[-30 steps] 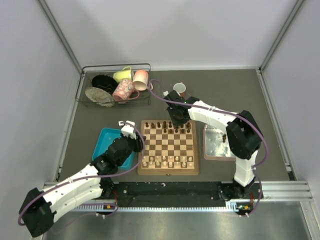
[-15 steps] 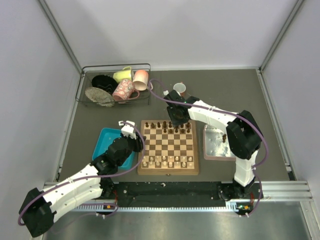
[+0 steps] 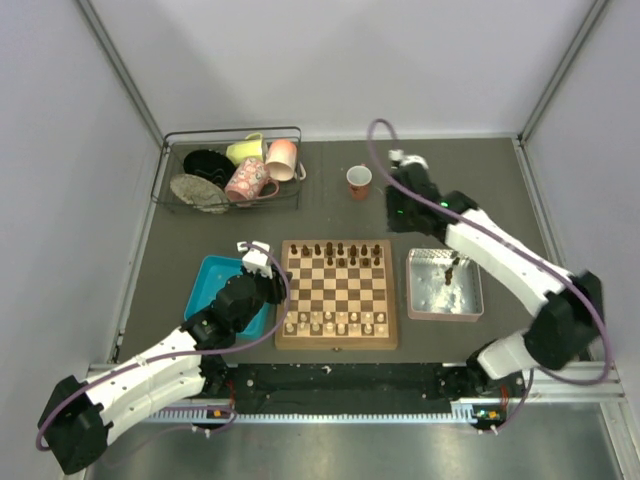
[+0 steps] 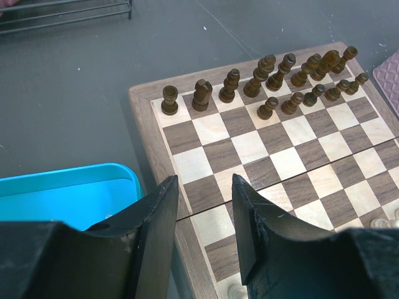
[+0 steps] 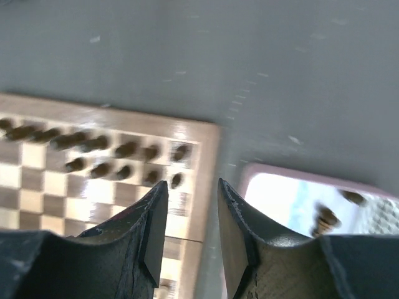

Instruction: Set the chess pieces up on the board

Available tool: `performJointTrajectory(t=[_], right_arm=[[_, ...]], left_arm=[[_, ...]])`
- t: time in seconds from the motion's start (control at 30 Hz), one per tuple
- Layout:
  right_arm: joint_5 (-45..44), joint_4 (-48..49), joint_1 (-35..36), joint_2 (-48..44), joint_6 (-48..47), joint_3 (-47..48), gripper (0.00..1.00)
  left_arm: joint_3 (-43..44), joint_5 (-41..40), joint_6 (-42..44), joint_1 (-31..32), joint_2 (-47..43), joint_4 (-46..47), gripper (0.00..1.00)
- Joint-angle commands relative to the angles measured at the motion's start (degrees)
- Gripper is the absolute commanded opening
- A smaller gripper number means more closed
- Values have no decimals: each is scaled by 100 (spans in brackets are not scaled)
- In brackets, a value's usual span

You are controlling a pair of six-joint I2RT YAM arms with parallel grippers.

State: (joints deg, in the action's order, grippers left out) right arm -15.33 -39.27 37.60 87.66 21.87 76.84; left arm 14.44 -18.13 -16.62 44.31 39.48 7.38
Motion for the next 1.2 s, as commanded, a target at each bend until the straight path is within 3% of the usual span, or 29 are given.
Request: performJointTrajectory(t=[0.0, 0.17, 0.27, 0.8, 1.17], right_arm=[[-138, -108, -990, -1188, 537, -1134, 37], [232, -99, -2237, -1900, 757, -2328, 37], [425, 24, -2625, -1972, 766, -2751, 37], [487, 745, -2864, -961, 661, -3017, 37], [417, 921, -2952, -320, 573, -2753, 31]], left_arm=[[-37, -77, -43, 24, -55, 291, 45], [-46, -42, -25, 16, -20, 317, 45], [-46, -42, -25, 16, -28, 317, 45], [-37, -24, -25, 16, -2, 308, 45], [-37, -24, -25, 16, 15, 317, 45]])
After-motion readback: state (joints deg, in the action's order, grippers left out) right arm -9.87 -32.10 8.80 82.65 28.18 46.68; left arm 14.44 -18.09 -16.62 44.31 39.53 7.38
